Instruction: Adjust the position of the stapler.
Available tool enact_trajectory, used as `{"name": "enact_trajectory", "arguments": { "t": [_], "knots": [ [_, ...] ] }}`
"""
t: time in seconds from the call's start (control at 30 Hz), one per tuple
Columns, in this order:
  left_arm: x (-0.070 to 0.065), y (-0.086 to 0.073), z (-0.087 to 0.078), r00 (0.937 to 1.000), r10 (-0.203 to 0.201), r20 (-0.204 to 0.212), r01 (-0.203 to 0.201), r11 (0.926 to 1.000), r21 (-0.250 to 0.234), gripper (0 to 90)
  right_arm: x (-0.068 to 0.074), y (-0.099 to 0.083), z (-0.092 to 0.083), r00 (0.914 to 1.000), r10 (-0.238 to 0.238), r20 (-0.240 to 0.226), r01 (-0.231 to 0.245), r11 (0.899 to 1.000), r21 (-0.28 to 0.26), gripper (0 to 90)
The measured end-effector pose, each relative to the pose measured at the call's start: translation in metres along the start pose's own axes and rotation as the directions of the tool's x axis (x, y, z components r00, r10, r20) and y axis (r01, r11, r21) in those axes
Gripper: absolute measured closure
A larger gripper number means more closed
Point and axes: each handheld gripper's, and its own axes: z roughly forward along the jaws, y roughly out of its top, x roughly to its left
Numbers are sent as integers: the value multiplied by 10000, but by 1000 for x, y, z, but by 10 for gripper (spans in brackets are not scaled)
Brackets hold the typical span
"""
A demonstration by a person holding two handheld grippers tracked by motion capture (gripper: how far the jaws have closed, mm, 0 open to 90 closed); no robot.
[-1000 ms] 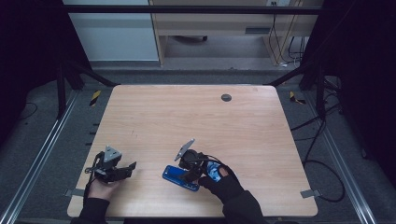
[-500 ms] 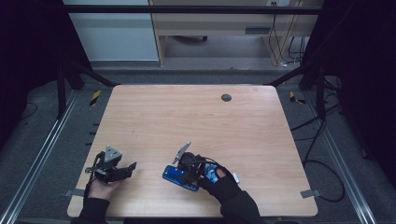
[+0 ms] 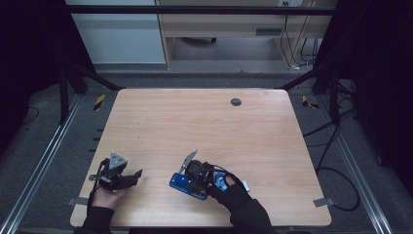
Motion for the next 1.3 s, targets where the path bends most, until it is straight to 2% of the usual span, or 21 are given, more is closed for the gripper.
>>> {"name": "enact_trajectory", "arguments": {
  "t": [0.3, 0.5, 0.6, 0.77, 0.97, 1.03, 1.13, 1.3],
  "knots": [
    [0, 0, 0, 10000, 12, 4, -12, 10000, 35, 314, 0, -2, -5, 9999, -164, 46, 164, 9999, -13, 661],
    [0, 0, 0, 10000, 12, 10, -12, 10000, 45, 314, -8, -9, -24, 9997, -252, -63, 250, 9992, -305, 662],
    [0, 0, 0, 10000, 0, 18, 0, 10000, 54, 314, -12, -15, -33, 9993, -378, -17, 377, 9987, -328, 661],
    [0, 0, 1, 10000, 0, 26, 0, 10000, 82, 314, -21, -29, -45, 9985, -464, -286, 453, 9983, -371, 662],
    [-1, 0, 2, 10000, -15, 38, 15, 9999, 103, 314, -26, -43, -47, 9959, -767, -480, 755, 9968, -265, 662],
    [-1, 0, 2, 10000, -9, 50, 9, 9999, 119, 314, -27, -49, -45, 9930, -989, -652, 978, 9950, -199, 661],
    [-1, 0, 3, 10000, -2, 64, 1, 9999, 146, 314, -29, -55, -42, 9893, -1097, -965, 1063, 9935, -404, 661],
    [-1, 0, 3, 10000, 13, 93, -15, 9998, 189, 313, -25, -56, -37, 9779, -1613, -1332, 1558, 9865, -506, 661]
  ]
}}
